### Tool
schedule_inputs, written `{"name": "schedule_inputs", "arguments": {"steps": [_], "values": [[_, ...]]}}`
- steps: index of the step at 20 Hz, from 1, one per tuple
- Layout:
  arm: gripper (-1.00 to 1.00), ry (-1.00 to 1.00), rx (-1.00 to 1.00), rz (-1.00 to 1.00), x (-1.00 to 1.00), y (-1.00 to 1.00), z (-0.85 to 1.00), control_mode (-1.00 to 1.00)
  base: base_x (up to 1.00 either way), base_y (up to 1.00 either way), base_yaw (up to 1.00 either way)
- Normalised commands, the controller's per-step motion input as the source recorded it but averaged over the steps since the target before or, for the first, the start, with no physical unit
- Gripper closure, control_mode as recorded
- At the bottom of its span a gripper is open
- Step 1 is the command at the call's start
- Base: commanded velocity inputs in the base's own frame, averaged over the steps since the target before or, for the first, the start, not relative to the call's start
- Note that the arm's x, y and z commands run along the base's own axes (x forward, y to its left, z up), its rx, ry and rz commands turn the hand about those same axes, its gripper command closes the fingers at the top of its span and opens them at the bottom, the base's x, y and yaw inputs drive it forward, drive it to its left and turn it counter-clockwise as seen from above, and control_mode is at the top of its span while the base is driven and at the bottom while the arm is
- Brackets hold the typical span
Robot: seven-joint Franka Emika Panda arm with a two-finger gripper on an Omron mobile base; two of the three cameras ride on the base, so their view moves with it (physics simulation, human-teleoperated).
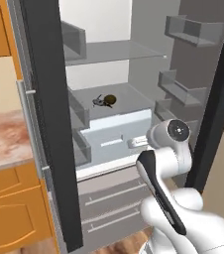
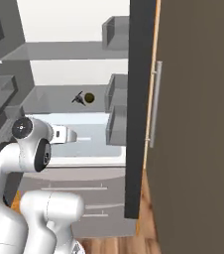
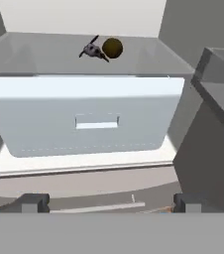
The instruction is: Place one avocado and one fish in each tupperware on the nearby counter, to pack two identical lunches.
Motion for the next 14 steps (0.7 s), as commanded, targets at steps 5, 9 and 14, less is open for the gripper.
{"name": "schedule_inputs", "arguments": {"steps": [5, 9, 14], "values": [[-1.00, 0.00, 0.00, 0.00, 0.00, 0.00, 0.00, 1.00, 1.00, -0.06, 0.03], [-1.00, 0.00, 0.00, 0.00, 0.00, 0.00, 0.00, 1.00, 0.68, -0.12, 0.02], [-1.00, 0.04, 0.02, 0.04, 0.00, -0.04, 0.36, -1.00, 0.07, -0.12, 0.01]]}}
